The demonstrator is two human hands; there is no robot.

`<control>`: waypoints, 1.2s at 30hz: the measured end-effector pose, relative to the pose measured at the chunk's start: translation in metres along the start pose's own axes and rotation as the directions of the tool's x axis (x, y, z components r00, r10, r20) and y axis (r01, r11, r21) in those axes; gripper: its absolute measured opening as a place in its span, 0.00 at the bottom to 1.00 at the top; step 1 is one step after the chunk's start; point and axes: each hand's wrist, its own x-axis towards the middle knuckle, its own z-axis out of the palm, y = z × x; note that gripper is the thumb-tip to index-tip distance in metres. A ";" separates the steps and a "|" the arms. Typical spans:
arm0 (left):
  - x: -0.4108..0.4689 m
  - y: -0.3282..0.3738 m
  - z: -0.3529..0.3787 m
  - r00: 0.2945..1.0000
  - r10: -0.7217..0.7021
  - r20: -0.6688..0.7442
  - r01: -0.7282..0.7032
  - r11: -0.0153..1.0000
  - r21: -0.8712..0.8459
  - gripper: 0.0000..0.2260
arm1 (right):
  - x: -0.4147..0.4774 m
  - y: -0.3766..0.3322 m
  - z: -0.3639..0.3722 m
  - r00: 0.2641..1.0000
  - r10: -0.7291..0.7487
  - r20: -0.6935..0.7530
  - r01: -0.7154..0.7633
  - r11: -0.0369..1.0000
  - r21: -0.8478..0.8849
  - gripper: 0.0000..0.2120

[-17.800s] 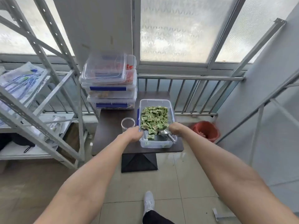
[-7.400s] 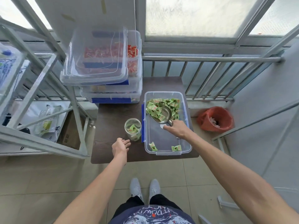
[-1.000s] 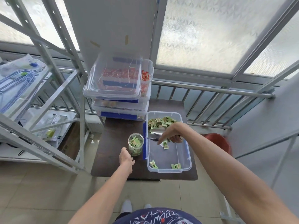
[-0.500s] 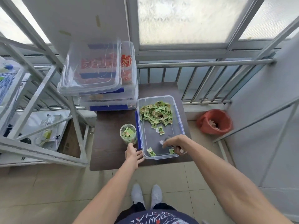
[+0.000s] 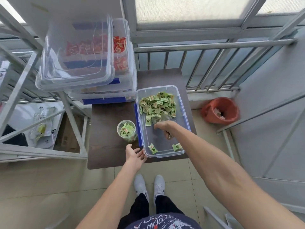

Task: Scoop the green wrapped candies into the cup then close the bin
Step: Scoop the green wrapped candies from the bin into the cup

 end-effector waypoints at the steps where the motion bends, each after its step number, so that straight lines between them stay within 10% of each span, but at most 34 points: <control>1: 0.002 0.000 0.000 1.000 -0.015 -0.007 0.015 1.000 -0.026 0.28 | 0.005 -0.006 -0.001 1.000 -0.021 0.001 0.021 1.000 0.022 0.17; 19: 0.035 0.000 -0.013 0.999 -0.022 -0.042 0.020 0.998 -0.055 0.23 | 0.062 -0.021 0.017 0.857 -0.211 -0.470 0.300 0.946 0.121 0.21; 36: 0.015 0.037 -0.034 0.994 0.088 -0.061 -0.078 0.986 0.147 0.23 | -0.005 0.019 0.020 0.745 -0.351 -0.567 0.437 0.900 0.017 0.20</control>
